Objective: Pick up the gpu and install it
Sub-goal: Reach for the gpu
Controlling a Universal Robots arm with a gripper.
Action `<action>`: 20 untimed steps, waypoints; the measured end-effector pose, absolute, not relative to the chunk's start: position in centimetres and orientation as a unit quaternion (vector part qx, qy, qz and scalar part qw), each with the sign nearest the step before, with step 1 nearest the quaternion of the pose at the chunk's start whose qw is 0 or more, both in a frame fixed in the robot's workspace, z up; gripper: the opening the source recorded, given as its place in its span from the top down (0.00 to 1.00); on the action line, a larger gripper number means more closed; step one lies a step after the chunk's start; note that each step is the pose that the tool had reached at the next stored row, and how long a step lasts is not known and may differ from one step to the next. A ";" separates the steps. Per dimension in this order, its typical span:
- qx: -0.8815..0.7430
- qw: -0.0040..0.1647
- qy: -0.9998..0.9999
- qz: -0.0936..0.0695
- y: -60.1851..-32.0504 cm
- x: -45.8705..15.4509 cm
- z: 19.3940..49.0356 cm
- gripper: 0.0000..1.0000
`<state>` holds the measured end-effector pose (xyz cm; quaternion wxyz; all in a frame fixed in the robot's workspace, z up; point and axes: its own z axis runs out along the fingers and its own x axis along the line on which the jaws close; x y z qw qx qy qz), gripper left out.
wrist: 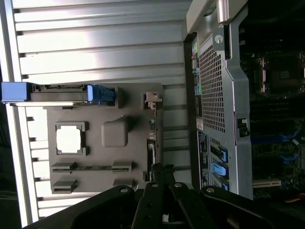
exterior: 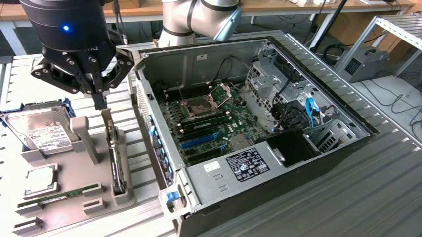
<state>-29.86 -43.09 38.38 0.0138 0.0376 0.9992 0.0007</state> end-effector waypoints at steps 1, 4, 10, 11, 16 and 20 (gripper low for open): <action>0.038 0.014 0.999 0.000 -43.1 -29.9 38.4 0.89; 0.038 0.014 0.999 -0.001 -43.2 -29.9 38.3 0.89; 0.038 0.014 0.999 -0.003 -43.3 -29.9 38.3 0.89; 0.038 0.014 0.999 -0.004 -43.3 -29.9 38.3 0.89; 0.037 0.014 0.999 -0.006 -43.6 -29.9 38.2 0.89; 0.037 0.014 0.999 -0.008 -43.8 -29.9 38.1 0.89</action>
